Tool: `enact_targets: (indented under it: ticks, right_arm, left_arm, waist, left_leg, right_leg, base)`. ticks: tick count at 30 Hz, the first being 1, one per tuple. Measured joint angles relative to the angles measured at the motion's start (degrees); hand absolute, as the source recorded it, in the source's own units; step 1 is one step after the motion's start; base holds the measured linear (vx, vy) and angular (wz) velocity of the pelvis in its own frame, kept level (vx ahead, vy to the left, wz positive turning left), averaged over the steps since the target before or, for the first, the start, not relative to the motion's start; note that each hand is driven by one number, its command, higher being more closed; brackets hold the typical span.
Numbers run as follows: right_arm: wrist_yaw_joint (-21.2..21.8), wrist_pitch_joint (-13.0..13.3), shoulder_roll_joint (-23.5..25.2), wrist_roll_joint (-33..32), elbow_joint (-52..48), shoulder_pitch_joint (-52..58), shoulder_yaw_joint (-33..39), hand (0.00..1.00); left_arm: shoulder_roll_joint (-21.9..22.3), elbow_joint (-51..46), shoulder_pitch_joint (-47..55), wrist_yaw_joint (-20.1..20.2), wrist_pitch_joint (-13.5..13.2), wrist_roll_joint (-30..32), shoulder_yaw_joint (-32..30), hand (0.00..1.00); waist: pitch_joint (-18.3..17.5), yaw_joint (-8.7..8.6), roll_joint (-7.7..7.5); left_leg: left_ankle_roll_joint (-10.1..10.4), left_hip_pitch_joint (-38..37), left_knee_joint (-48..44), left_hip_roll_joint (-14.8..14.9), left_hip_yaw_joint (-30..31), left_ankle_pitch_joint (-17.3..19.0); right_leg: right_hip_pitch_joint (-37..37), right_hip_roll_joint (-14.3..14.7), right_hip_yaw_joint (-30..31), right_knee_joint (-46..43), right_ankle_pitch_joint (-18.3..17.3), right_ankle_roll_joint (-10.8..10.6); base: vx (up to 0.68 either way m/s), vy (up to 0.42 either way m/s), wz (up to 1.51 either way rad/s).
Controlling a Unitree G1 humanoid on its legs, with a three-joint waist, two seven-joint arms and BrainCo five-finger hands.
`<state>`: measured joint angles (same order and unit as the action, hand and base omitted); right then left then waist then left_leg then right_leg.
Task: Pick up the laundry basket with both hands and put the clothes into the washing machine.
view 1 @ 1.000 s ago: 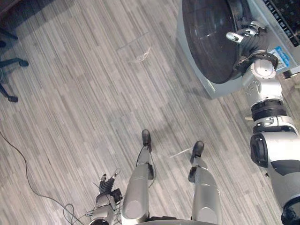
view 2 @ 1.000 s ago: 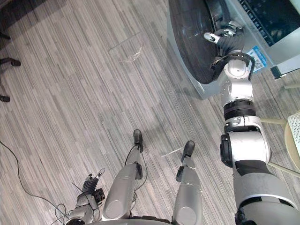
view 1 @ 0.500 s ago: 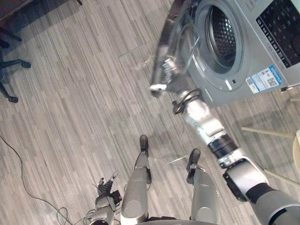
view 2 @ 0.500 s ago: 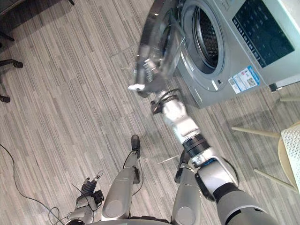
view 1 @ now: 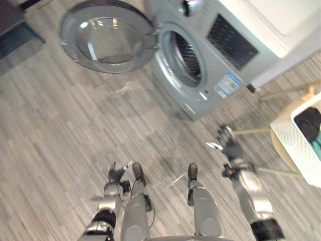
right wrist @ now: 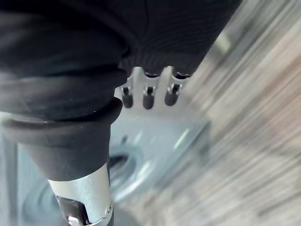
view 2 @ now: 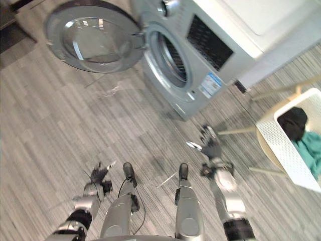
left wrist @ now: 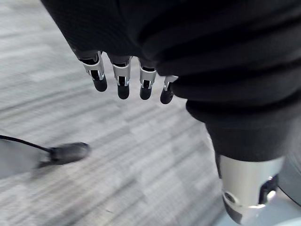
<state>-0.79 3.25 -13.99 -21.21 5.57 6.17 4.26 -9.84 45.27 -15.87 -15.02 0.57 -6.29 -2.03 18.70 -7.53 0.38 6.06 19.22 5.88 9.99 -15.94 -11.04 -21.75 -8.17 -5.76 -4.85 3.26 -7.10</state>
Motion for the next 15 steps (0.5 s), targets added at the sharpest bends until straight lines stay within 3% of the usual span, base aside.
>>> enact_targets:
  ticks: [2, 5, 7, 9, 15]
  right_arm:
    - [0.1, -0.5, 0.1, 0.5, 0.6, 4.1, 3.7, 0.0]
    - [0.7, -1.3, 0.8, 0.6, 0.6, 6.6, 4.2, 0.0]
    - [1.2, -1.9, 3.7, 0.6, -0.6, 10.1, 3.3, 0.0]
    - [1.2, -2.6, 5.5, 0.6, -3.2, 12.7, 1.7, 0.0]
    - [1.0, -2.4, 9.2, 0.3, -13.2, 17.8, -2.5, 0.0]
  left_arm:
    - [-2.4, 0.1, -5.3, 1.0, -1.0, -3.0, -0.5, 0.0]
    - [-4.4, 2.5, -10.8, 1.6, -2.1, -10.2, -1.1, 0.0]
    - [-4.5, 5.8, -16.5, 1.3, -2.6, -22.7, -3.3, 0.0]
    - [-4.8, 6.2, -18.9, 1.2, -3.0, -29.2, -4.8, 0.0]
    - [-6.1, 5.8, -24.6, -0.6, -4.6, -41.8, -10.1, 0.0]
  waist:
    - [-0.2, -2.81, -0.32]
    - [-0.6, -4.3, -0.72]
    - [-0.7, -4.71, -0.88]
    - [-0.9, -4.73, -1.23]
    - [-1.7, -4.52, -2.56]
  left_leg:
    - [0.0, -0.3, 0.0, 0.2, -2.6, 0.6]
    - [0.3, -0.5, 0.0, 1.1, -6.0, 1.1]
    - [0.8, -0.4, 0.1, 2.5, -9.8, 1.4]
    - [1.5, -0.3, 0.1, 3.8, -12.4, 1.9]
    - [3.0, 0.4, 0.1, 7.8, -19.4, 1.7]
  right_leg:
    - [-0.5, 0.5, 2.8, 2.8, 1.8, 0.1]
    - [-1.9, 1.4, 6.0, 4.2, 3.1, 0.1]
    - [-4.0, 2.8, 8.3, 4.0, 3.4, 0.4]
    - [-5.5, 3.8, 10.0, 3.8, 3.8, 1.1]
    - [-9.4, 7.6, 12.0, 3.4, 3.8, 2.2]
  base:
    - [0.01, -0.005, -0.59]
    - [0.02, -0.028, -0.64]
    - [0.03, -0.056, -0.62]
    - [0.06, -0.085, -0.66]
    - [0.08, -0.091, -0.42]
